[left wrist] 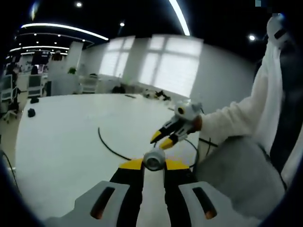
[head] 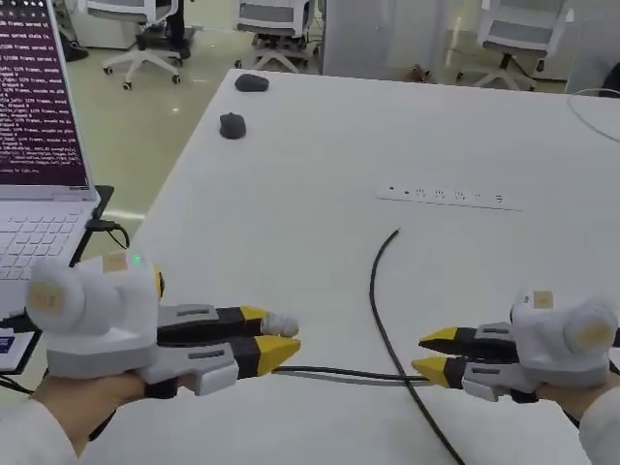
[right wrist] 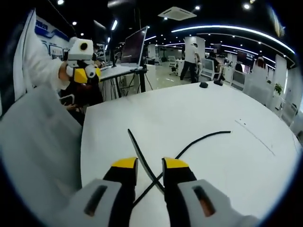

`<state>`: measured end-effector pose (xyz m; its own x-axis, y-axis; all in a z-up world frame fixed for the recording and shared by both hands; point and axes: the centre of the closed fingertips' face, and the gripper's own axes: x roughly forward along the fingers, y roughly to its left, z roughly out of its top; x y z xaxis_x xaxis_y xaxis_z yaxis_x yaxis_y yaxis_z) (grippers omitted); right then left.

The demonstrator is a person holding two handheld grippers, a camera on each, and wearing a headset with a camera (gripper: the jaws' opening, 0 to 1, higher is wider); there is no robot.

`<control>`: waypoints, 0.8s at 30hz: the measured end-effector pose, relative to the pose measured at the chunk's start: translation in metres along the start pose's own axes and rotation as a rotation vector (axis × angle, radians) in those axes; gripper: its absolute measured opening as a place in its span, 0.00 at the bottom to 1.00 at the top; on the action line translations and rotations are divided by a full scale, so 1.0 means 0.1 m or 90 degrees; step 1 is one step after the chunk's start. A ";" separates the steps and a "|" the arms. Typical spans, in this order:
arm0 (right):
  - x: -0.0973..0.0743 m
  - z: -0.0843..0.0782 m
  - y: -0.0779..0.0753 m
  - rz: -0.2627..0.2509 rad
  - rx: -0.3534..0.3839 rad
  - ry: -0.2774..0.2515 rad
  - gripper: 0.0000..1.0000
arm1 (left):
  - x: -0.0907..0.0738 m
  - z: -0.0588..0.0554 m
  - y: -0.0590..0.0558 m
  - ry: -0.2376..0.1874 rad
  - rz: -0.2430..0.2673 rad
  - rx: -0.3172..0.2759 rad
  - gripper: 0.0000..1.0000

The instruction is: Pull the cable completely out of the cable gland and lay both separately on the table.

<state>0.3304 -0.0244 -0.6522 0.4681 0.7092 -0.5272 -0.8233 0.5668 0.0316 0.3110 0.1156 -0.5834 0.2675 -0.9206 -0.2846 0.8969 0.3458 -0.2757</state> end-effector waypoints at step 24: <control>-1.28 0.03 0.17 -0.183 0.113 -0.087 0.21 | 0.94 -1.17 0.31 0.195 0.004 0.015 0.16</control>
<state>0.2576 -0.1045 -0.5818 0.7203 0.5530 -0.4187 -0.5888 0.8066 0.0525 0.3233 0.0607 -0.7262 0.1575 -0.8200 -0.5503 0.9045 0.3434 -0.2528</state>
